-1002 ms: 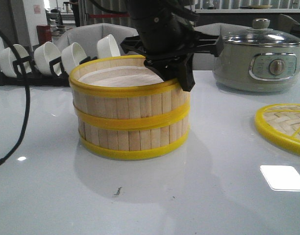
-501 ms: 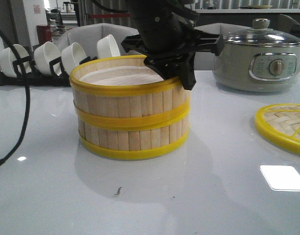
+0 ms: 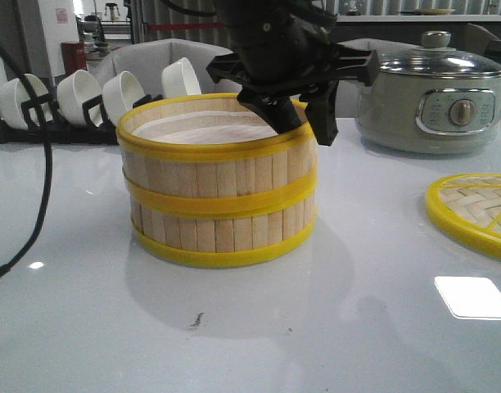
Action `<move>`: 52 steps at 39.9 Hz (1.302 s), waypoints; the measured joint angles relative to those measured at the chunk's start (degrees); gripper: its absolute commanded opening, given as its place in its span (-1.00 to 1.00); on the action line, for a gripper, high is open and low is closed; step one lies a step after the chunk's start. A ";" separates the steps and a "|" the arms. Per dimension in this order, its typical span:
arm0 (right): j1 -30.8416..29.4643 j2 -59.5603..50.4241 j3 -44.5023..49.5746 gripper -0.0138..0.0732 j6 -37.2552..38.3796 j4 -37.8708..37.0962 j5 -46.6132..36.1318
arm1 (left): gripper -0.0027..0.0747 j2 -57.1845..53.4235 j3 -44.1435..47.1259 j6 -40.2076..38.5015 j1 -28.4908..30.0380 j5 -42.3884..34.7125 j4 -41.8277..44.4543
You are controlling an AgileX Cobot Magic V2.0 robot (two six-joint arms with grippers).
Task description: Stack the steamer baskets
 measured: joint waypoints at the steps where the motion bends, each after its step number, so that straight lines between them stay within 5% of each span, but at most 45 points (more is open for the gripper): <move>1: 0.00 0.00 0.00 0.23 0.00 0.00 0.00 | -0.07 0.00 -0.57 0.00 0.00 0.25 0.00; 17: 0.00 0.00 0.00 0.23 0.00 0.00 0.47 | 0.23 0.00 -8.99 0.00 0.00 4.71 1.83; 21: 0.00 0.00 0.00 0.23 0.00 0.00 0.47 | -0.02 0.00 -11.07 0.00 0.00 6.83 4.39; 26: 0.00 0.00 0.00 0.23 0.00 0.00 0.47 | -0.75 -0.24 -14.10 0.00 1.21 10.42 7.09; 29: 0.00 0.00 0.00 0.23 0.00 0.00 0.47 | -0.65 -1.79 -14.84 0.00 3.06 10.82 7.31; 43: 0.00 0.00 0.00 0.23 0.00 0.00 0.47 | -0.71 -19.89 -15.31 -1.01 23.40 9.40 7.98; 52: 0.00 0.00 0.00 0.23 0.00 0.00 0.47 | -0.71 -33.86 -4.11 -2.07 39.73 7.60 7.29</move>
